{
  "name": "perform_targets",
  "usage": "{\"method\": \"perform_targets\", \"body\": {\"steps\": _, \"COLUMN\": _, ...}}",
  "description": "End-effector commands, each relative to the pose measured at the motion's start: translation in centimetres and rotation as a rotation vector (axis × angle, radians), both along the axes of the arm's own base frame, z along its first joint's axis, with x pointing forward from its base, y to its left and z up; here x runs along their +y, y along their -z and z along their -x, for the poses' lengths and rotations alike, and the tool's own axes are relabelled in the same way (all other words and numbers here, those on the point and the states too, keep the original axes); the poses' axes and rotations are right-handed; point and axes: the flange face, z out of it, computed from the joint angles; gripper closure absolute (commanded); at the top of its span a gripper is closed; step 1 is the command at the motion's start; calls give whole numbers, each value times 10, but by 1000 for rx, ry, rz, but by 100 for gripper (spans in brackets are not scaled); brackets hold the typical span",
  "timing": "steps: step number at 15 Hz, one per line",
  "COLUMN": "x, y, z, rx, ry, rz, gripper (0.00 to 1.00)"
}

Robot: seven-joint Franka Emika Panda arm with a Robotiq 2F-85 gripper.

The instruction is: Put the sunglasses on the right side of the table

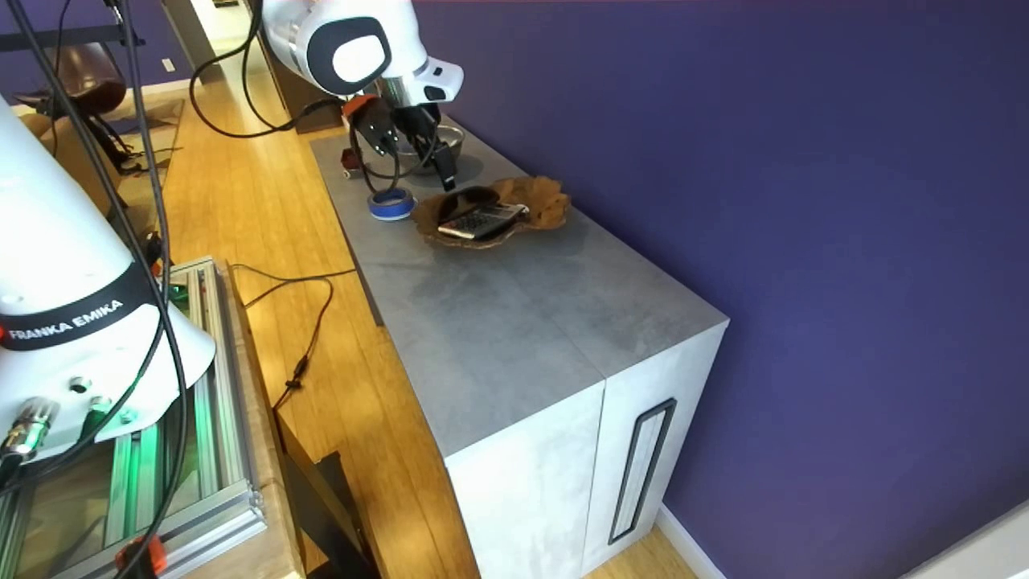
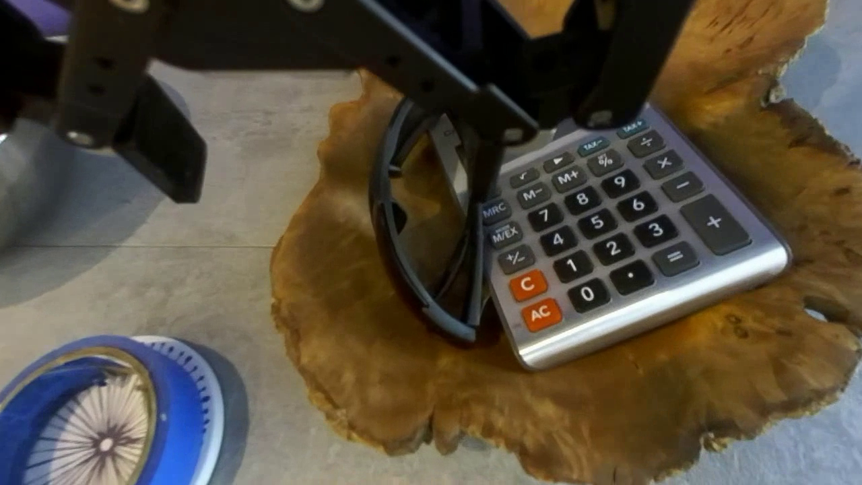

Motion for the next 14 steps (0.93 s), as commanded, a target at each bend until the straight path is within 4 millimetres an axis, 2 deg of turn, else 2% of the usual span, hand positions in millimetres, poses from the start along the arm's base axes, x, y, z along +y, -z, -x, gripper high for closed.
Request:
{"method": "perform_targets", "body": {"steps": 1, "x": 2, "y": 29, "z": -6, "rx": -20, "ry": -32, "rz": -23, "gripper": 16}}
{"method": "perform_targets", "body": {"steps": 7, "x": 4, "y": 46, "z": -19, "rx": -87, "ry": -51, "rz": -55, "gripper": 62}}
{"method": "perform_targets", "body": {"steps": 12, "x": 0, "y": 49, "z": -25, "rx": -93, "ry": -60, "rz": -55, "gripper": 97}}
{"method": "perform_targets", "body": {"steps": 14, "x": -2, "y": 43, "z": -24, "rx": -99, "ry": -67, "rz": -53, "gripper": 100}}
